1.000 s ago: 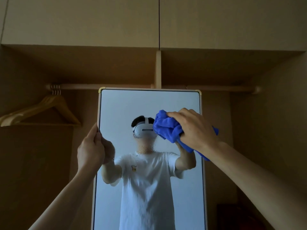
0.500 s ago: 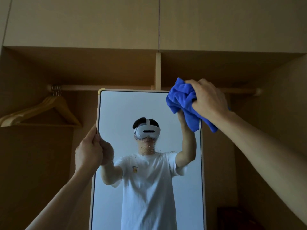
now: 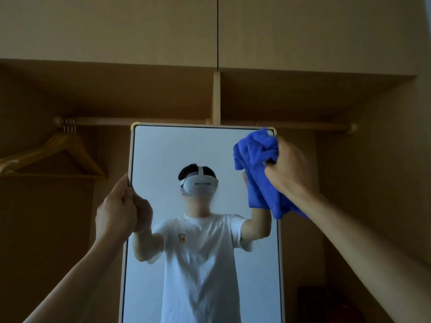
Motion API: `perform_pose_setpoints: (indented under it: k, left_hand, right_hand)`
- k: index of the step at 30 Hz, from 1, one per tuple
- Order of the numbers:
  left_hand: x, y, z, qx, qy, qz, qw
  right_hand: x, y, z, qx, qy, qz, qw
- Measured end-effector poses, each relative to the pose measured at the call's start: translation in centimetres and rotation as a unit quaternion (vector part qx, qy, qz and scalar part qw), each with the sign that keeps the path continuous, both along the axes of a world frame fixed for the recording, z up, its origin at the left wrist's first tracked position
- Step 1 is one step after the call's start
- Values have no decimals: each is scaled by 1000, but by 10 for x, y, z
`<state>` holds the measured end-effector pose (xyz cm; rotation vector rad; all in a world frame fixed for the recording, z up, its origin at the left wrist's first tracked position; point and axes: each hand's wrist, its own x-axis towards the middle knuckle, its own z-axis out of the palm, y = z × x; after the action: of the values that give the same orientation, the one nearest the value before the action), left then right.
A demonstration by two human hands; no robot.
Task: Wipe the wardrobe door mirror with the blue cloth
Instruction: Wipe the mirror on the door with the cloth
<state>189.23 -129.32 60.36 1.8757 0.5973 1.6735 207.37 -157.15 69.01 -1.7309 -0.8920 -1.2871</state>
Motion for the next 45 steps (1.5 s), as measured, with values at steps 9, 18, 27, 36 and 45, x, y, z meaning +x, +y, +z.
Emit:
perform_pose_setpoints:
  k: [9, 18, 27, 36, 45]
  left_hand:
    - [-3, 0, -1, 23, 3, -16, 1000]
    - [-5, 6, -2, 26, 2, -40, 999]
    - [-6, 10, -2, 20, -8, -62, 998]
    - [-13, 12, -2, 28, 2, -93, 995]
    - [-17, 16, -1, 32, 40, -98, 994]
  right_hand:
    - [18, -3, 22, 112, -68, 18, 991]
    - [13, 25, 16, 139, -37, -58, 988]
    - [-24, 52, 19, 63, 36, -79, 994]
    - [-81, 128, 18, 50, -6, -44, 998]
    - [-136, 202, 13, 25, -20, -19, 999]
